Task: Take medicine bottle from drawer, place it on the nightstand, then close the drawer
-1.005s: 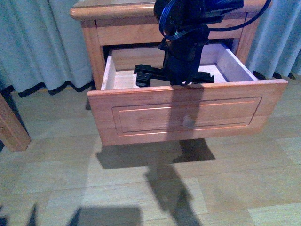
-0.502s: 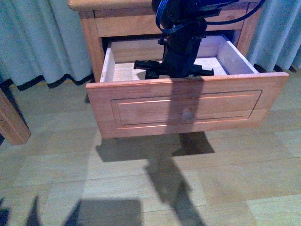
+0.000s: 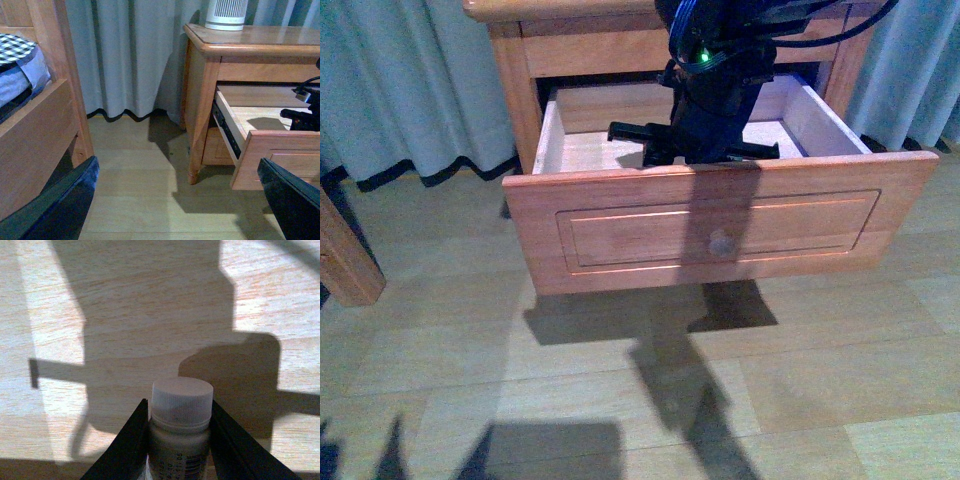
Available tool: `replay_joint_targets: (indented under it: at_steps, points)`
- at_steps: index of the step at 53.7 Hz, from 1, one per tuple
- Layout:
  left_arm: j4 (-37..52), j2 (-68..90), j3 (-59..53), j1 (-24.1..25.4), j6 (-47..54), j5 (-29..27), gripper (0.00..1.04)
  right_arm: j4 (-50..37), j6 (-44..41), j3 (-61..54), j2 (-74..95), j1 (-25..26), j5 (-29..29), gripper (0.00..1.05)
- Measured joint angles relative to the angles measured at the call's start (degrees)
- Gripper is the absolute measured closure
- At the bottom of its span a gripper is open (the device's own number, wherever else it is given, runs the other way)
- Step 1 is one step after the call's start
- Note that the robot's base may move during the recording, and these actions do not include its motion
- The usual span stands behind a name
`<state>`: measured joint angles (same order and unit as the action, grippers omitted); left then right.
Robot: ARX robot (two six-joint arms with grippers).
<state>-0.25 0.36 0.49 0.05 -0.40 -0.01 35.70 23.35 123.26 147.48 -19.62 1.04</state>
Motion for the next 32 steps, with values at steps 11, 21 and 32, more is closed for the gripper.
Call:
replay_joint_targets:
  at_steps: [11, 21, 32]
  points:
    - [0.0, 0.0, 0.0, 0.0, 0.0, 0.0, 0.06, -15.1, -9.9, -10.0, -11.7, -0.5, -3.4, 0.74]
    - [0.0, 0.0, 0.0, 0.0, 0.0, 0.0, 0.06, -25.7, -17.9, -15.1, -22.1, -0.8, -5.3, 0.74]
    - [0.0, 0.0, 0.0, 0.0, 0.0, 0.0, 0.06, -43.9, -33.3, -14.7, -25.3, 0.0, -10.3, 0.74]
